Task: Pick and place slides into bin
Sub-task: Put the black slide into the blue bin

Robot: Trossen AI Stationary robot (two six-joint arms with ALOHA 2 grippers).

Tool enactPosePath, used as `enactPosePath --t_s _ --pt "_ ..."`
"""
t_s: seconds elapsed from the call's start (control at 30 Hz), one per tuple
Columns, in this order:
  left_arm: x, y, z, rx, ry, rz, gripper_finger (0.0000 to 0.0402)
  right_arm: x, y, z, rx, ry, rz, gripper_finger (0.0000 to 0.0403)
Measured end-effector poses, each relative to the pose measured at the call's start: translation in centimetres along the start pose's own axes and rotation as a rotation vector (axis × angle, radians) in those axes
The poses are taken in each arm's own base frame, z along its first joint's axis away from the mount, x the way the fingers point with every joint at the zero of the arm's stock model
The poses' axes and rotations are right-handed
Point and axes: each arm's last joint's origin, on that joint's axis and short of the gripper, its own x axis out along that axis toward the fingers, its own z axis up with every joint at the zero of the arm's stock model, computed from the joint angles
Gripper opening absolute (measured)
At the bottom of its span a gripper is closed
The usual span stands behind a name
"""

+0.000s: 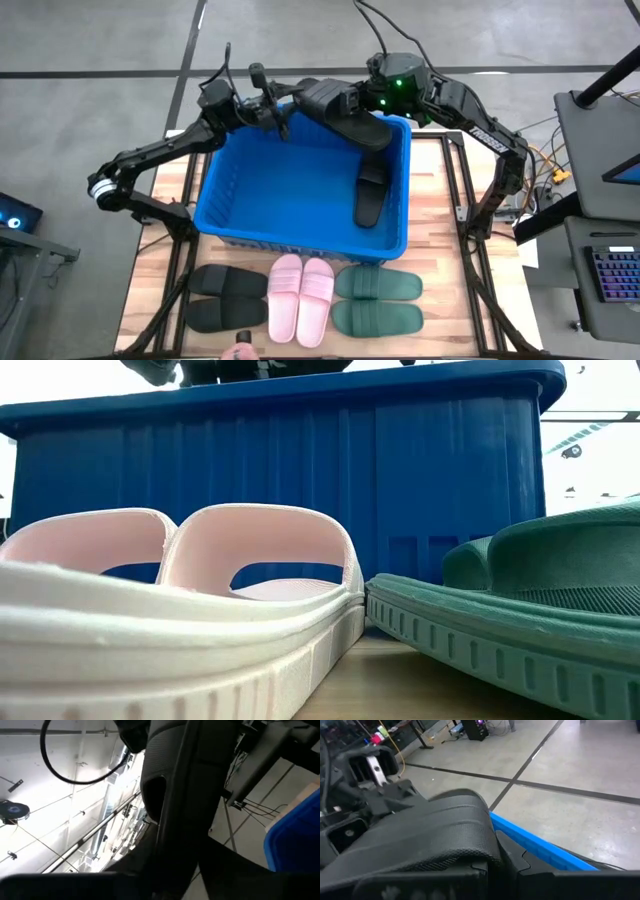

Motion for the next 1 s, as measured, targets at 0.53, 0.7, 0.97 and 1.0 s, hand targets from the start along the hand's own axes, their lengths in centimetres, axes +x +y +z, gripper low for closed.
enactPosePath --t_s 0.53,0.7,0.97,1.0 --pt "0.2 0.8 0.4 -0.108 0.038 -0.020 0.0028 -0.1 0.3 0.5 -0.055 -0.044 0.038 0.0024" --pt "0.1 1.0 0.5 -0.126 0.036 -0.017 0.0028 -0.4 0.3 0.7 -0.077 -0.049 0.050 0.0065" --pt "-0.3 1.3 0.9 -0.126 0.038 -0.010 0.0028 -0.6 0.2 0.7 -0.166 -0.054 0.023 0.0121" --pt "-0.4 1.4 1.0 -0.125 0.039 -0.009 0.0028 -0.6 0.1 0.6 -0.171 -0.047 0.019 0.0126"
